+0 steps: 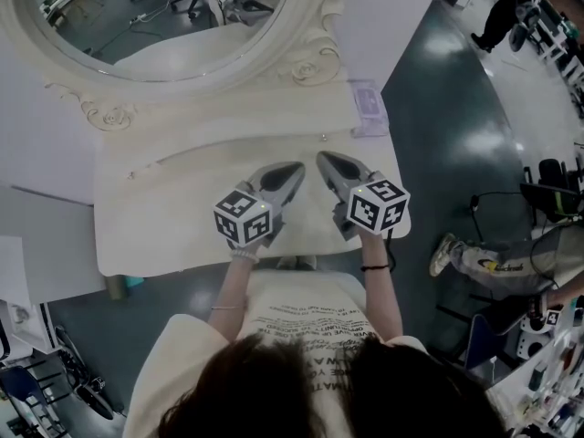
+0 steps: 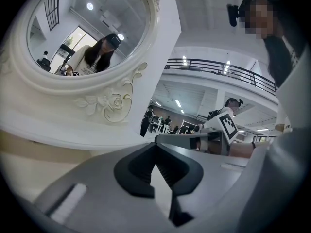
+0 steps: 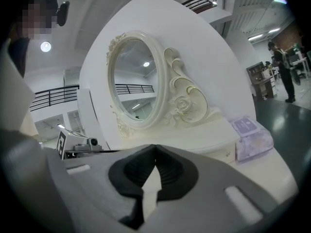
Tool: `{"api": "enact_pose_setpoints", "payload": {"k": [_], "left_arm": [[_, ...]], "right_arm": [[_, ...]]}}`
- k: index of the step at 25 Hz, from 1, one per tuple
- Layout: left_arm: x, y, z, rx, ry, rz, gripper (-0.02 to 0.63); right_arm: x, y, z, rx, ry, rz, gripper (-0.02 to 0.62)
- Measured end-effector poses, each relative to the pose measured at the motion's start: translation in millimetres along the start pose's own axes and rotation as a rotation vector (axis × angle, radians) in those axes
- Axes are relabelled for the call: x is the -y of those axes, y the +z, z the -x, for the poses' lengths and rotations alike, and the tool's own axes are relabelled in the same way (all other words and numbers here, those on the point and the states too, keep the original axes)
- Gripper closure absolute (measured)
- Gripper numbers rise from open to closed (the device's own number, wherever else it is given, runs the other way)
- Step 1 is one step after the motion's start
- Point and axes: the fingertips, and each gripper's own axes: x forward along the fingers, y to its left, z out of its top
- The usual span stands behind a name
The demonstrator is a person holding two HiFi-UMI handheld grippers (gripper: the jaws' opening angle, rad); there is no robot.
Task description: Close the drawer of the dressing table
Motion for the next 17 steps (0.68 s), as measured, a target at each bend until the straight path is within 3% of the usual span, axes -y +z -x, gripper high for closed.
{"api": "enact_pose_setpoints", "payload": {"k": [17], "left_arm": [[0.9, 0.9, -2.4, -0.003, -0.026, -0.007, 0.607]], "right_arm": [[-3.7, 4.3, -0.1, 0.022, 0.015, 0.018, 0.592]]}}
